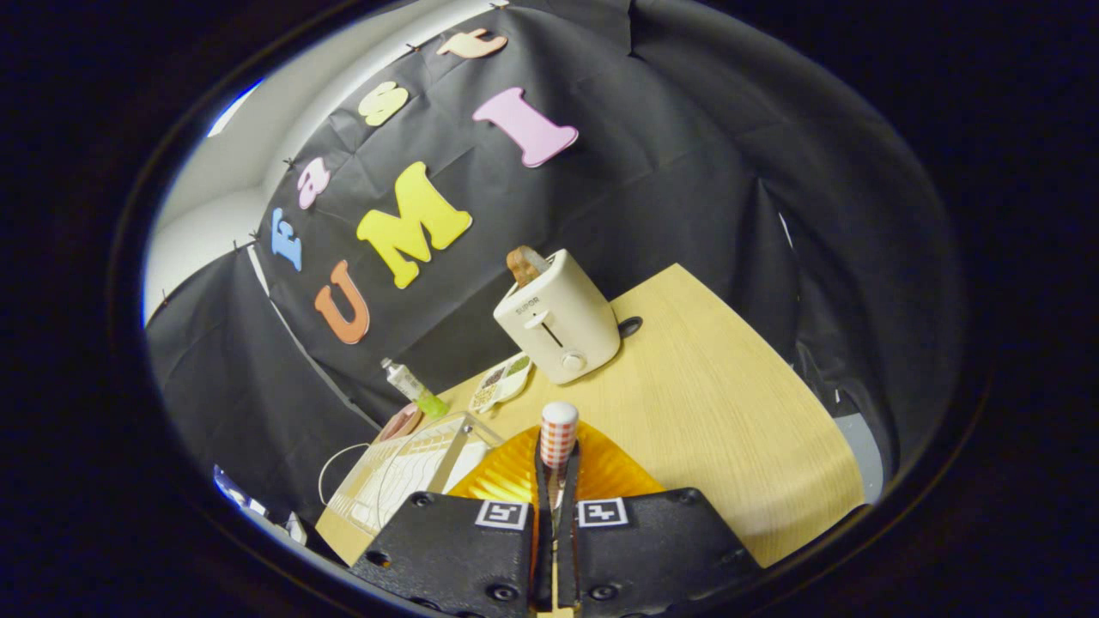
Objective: Take the plate from the dish rack, then take the spoon from the basket and place it into the plate.
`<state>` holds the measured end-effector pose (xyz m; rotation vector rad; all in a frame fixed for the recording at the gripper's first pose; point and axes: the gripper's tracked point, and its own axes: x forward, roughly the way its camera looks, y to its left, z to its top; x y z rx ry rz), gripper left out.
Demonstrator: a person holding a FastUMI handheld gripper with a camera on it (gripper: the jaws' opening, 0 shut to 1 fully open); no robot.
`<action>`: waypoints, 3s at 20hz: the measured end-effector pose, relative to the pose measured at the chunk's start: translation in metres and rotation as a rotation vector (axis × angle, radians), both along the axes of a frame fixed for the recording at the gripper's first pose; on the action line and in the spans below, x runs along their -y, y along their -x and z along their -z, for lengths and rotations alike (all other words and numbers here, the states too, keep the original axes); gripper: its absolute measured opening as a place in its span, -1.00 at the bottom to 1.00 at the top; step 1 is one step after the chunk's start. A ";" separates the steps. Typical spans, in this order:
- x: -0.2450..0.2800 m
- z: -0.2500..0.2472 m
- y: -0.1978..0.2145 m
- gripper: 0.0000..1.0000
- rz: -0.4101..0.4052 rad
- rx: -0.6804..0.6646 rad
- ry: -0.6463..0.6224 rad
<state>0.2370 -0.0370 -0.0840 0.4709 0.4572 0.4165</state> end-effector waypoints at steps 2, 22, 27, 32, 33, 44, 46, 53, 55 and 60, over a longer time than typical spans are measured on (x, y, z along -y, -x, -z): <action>-0.001 -0.001 0.003 -0.85 -0.014 -0.001 0.020; 0.032 0.001 -0.007 -0.88 -0.002 0.016 -0.144; 0.029 -0.010 0.006 -0.89 -0.019 0.049 -0.129; 0.005 -0.026 0.010 -0.89 -0.052 0.109 0.087; -0.006 -0.029 0.020 -0.88 -0.050 0.113 0.131; -0.023 -0.108 0.052 -0.89 0.109 0.347 0.373; -0.030 -0.124 0.072 -0.89 0.148 0.387 0.374; -0.088 -0.139 0.158 -0.88 0.169 0.429 0.315; -0.108 -0.133 0.181 -0.88 0.165 0.426 0.286; -0.164 -0.114 0.228 -0.88 0.142 0.431 0.248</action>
